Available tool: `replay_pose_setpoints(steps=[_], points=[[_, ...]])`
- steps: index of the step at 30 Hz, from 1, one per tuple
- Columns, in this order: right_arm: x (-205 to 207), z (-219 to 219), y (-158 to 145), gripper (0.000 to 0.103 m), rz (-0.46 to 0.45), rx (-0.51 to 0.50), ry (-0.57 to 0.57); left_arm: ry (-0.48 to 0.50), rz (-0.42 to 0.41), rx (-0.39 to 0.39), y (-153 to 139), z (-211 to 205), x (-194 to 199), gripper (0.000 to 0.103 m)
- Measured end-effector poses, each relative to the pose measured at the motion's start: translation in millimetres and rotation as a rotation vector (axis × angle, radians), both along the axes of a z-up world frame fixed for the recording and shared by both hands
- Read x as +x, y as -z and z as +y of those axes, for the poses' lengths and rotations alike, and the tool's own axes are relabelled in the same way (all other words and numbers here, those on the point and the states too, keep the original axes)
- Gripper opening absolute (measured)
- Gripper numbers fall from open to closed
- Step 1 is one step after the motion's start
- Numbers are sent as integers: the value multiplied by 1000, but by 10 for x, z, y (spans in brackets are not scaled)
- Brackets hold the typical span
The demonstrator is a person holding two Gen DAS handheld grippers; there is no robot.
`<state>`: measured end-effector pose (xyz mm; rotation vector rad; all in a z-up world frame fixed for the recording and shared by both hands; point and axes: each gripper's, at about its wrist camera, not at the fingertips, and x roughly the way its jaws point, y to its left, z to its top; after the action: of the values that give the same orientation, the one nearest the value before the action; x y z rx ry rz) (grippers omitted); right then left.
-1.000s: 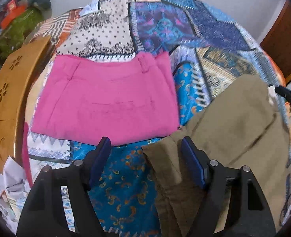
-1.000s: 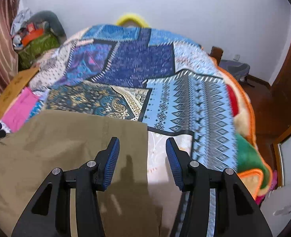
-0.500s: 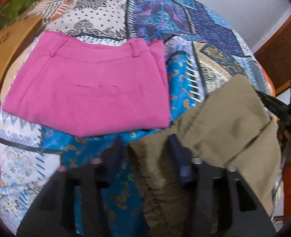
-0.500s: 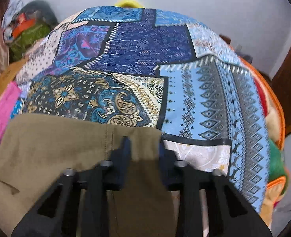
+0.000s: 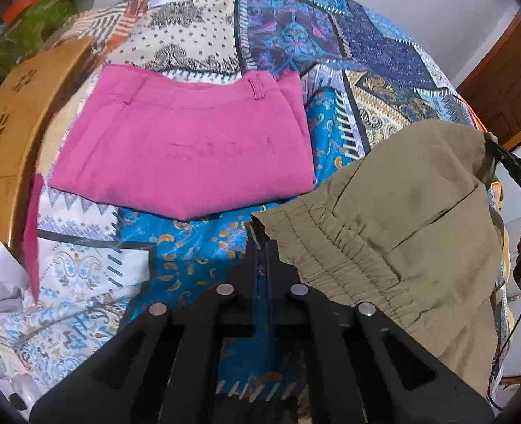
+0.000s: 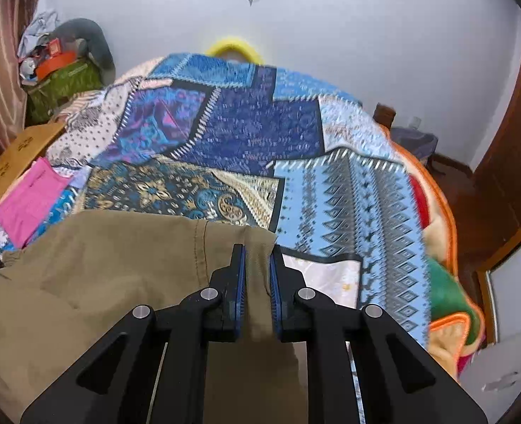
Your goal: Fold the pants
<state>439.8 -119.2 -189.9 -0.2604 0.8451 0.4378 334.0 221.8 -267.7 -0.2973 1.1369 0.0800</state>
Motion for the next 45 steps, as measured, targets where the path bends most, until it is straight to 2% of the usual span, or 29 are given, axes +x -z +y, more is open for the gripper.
replay_pose_setpoints(steps=[3,5,6,7,9,10,14,16,20,24,25,29,31,33,39,45], points=[[-39,18,-100,11,-21,6,-17,7,-5,-12,-38,15,29,2],[-48,26,-137,11,-32,10,-22,3,30,-53,6,46,98,6],[-48,30,-143,11,-33,15,-23,-5,47,-78,43,65,121,18],[-47,28,-141,11,-33,19,-22,-13,62,-98,84,80,146,36],[-19,34,-99,11,-22,23,-18,-41,68,-100,163,99,190,53],[4,32,-56,11,-11,27,-16,-43,66,-107,198,107,212,54],[38,12,121,11,27,36,-15,-41,52,-196,291,149,283,54],[60,6,232,11,46,34,-16,-26,42,-239,305,132,320,40],[95,-12,348,11,60,42,0,8,19,-149,230,16,320,32],[109,-30,310,11,58,57,10,26,-16,-19,54,-77,297,9],[105,-34,289,11,51,56,10,30,-29,4,-14,-85,295,8],[59,-97,24,11,-6,80,27,15,-127,93,-399,-99,233,7],[25,-154,-182,11,-44,108,36,6,-193,99,-658,-91,188,6],[-33,-218,-408,11,-84,127,44,4,-234,97,-893,-79,131,6],[-259,-359,-968,11,-170,172,52,29,-334,156,-1447,-247,-101,6],[-603,-550,-1324,11,-204,204,51,72,-369,217,-1675,-468,-444,6]])
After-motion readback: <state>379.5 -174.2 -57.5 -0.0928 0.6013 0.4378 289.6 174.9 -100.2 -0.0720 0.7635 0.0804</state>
